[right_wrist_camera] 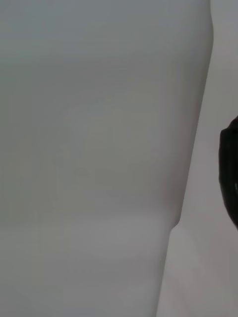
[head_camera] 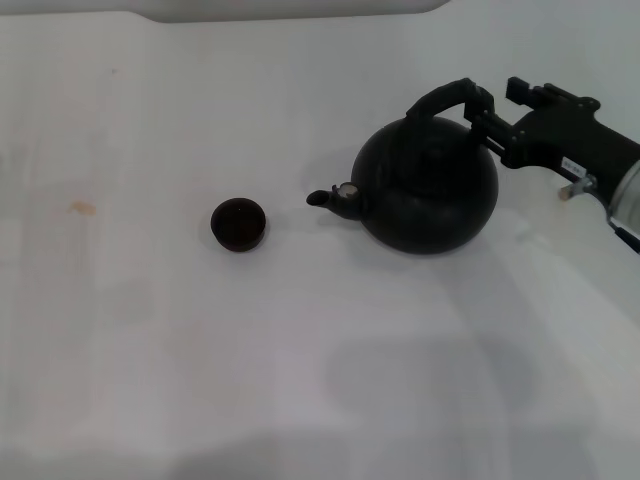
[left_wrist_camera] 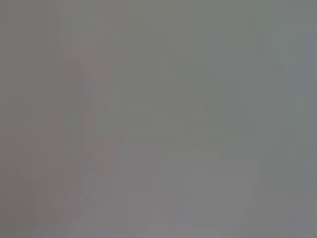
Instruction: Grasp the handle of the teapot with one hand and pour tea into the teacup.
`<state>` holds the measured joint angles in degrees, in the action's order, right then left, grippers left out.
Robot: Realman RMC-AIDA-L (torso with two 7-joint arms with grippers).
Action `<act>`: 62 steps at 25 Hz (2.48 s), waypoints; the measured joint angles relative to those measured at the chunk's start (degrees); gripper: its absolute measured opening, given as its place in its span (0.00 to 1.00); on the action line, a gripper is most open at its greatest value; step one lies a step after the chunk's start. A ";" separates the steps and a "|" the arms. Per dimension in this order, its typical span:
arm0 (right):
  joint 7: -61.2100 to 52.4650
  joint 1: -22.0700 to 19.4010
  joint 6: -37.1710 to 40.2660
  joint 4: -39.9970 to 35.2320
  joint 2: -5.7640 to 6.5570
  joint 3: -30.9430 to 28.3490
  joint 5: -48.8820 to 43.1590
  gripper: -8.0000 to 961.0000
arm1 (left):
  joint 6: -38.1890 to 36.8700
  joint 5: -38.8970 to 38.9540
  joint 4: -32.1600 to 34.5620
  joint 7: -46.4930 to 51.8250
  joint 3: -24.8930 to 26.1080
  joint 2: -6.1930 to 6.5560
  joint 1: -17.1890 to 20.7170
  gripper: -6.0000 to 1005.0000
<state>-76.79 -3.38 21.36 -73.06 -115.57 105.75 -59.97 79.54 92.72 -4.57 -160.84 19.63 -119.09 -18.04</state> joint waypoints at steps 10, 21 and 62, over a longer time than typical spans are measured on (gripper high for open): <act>1.31 -3.92 17.24 4.21 0.09 -11.20 0.51 0.60 | 0.02 0.00 0.00 0.00 0.23 0.00 -0.04 0.87; 9.48 4.27 48.14 35.67 0.04 -33.18 18.80 0.60 | 0.10 0.22 0.00 0.00 0.40 0.00 -0.16 0.87; 39.17 22.23 49.95 64.73 0.01 -43.44 36.38 0.58 | 0.00 -2.26 -0.18 -0.23 -0.07 0.02 -0.17 0.87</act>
